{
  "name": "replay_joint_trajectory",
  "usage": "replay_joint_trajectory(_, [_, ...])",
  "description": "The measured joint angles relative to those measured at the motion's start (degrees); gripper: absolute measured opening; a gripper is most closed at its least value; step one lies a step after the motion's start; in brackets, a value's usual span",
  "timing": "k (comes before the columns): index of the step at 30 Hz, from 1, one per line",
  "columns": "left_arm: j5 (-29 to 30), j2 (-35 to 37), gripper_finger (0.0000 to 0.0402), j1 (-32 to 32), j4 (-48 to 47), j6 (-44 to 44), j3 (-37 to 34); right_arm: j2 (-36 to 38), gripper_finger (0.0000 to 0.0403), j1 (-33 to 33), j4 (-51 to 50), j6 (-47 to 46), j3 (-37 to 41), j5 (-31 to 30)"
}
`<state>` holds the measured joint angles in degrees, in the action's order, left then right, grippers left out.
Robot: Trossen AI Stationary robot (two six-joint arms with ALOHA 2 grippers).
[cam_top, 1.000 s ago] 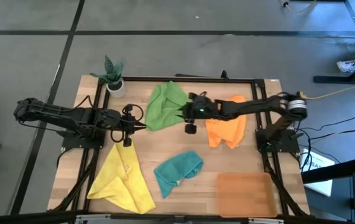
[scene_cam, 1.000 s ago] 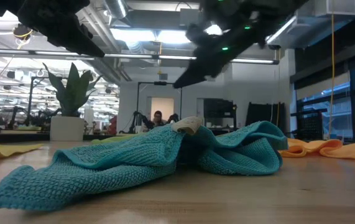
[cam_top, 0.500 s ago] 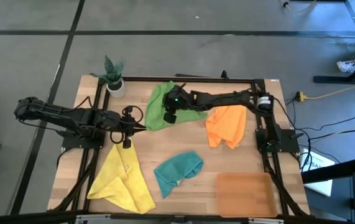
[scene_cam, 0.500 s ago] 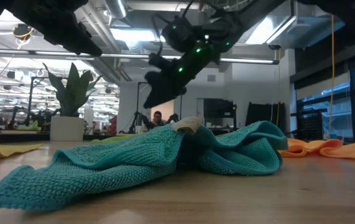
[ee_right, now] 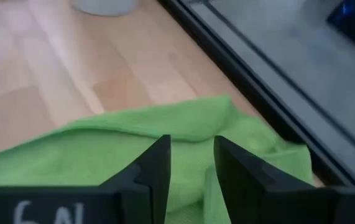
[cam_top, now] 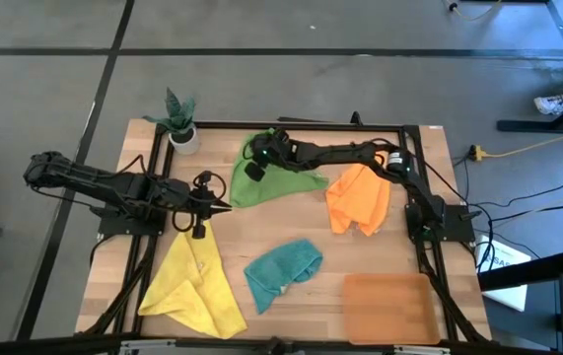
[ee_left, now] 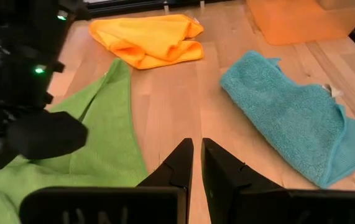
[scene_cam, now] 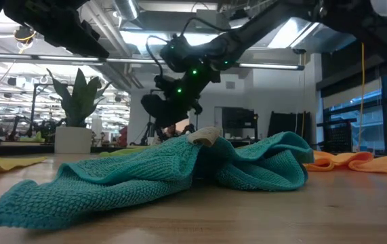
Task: Roll microfiber towels into tight, uniform cylinder then place into a basket
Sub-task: Roll the green microfiber towel
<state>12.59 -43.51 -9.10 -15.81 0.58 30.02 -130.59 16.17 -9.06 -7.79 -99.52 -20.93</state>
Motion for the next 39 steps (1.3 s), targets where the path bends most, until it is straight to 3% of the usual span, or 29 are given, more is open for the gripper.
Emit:
replay_joint_trajectory(8, [0.0,0.0,0.0025,0.0,0.0,0.0,0.0,-0.1,0.0124,0.2,-18.7,-9.1,-9.8,0.0])
replay_joint_trajectory(20, [0.4,0.0,0.0025,0.0,0.1,-2.0,0.0,-1.9,0.0124,0.2,-18.4,-14.9,-9.8,2.2])
replay_joint_trajectory(39, [0.4,0.0,0.0025,0.0,0.5,-2.0,0.0,-5.2,0.0124,2.2,-13.5,-16.3,-10.0,5.7])
